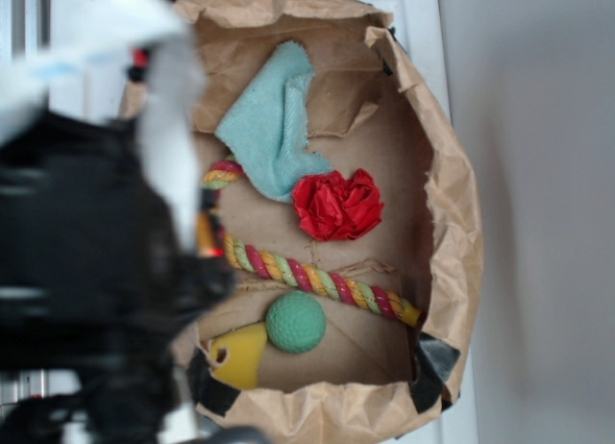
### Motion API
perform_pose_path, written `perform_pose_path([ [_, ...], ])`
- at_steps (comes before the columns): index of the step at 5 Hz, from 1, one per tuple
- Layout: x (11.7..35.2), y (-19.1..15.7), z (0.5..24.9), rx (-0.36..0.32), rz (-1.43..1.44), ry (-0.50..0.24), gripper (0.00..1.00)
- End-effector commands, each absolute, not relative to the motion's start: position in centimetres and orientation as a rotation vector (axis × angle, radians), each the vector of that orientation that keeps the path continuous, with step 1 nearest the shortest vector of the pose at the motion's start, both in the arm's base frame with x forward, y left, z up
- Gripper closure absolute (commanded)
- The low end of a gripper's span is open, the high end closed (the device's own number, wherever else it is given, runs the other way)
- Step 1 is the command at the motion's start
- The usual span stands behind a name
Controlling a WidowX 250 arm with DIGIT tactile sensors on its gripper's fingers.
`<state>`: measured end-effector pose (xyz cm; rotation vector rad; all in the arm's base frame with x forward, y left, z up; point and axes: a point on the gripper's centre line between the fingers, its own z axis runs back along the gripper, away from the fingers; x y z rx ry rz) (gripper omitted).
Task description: Grab the green ball.
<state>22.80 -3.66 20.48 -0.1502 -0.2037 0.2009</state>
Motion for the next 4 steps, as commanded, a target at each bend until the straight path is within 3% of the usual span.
perform_pose_path([
  [1,28.0,-2.2,18.2,-0.115,0.378,-0.259,0.0],
  [2,28.9,-1.6,16.3,-0.106,0.477,-0.234,0.0],
  [4,29.0,-1.1,15.7,-0.055,0.923,-0.106,0.0],
])
